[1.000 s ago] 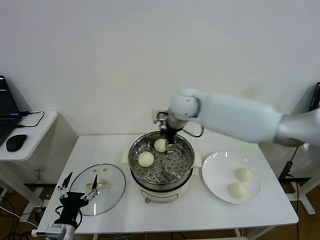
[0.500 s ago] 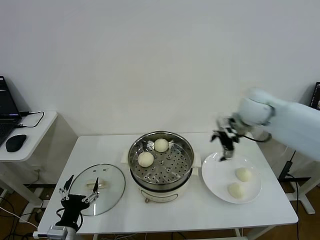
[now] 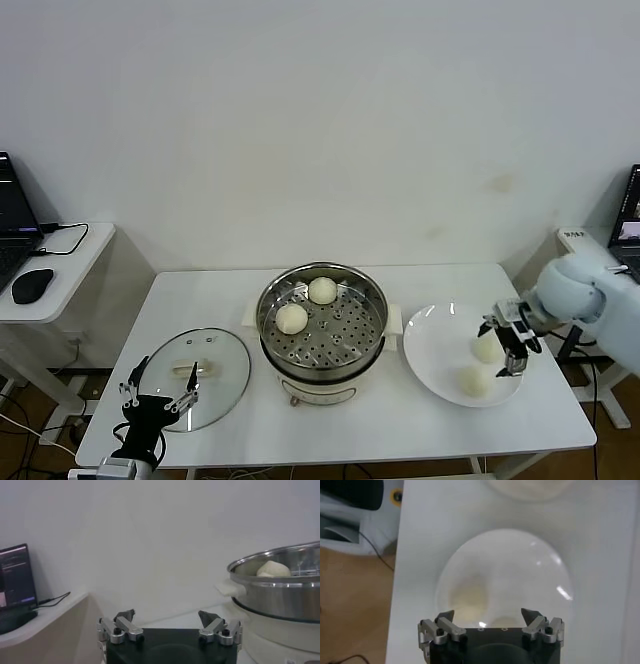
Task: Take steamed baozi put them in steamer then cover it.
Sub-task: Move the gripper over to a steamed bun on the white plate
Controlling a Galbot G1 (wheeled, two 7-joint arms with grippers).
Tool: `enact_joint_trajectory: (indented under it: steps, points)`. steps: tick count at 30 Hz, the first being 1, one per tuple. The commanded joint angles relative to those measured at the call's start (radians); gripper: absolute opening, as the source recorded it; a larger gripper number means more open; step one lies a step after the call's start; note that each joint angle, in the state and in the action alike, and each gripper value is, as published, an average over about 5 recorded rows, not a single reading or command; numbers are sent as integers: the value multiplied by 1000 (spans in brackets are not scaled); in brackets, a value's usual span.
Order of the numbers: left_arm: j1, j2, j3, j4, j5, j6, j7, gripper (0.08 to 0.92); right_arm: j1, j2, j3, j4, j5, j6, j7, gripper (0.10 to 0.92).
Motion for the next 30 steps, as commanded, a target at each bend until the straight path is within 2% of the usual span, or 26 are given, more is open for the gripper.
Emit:
enact_joint_trajectory:
  steps: [1,16,30]
  points:
    - [2,-1,-1,1,1,0,0,823,-162,3,99,-20,-76,27,22,823]
    - [-1,-7,-9,6,-1,0,0,823,-169,153,83,-152,-121,20,83,815]
    - [-5,-5,-13,13,-6,0,0,823,-167,196,75,-169,-98,-12,93,716]
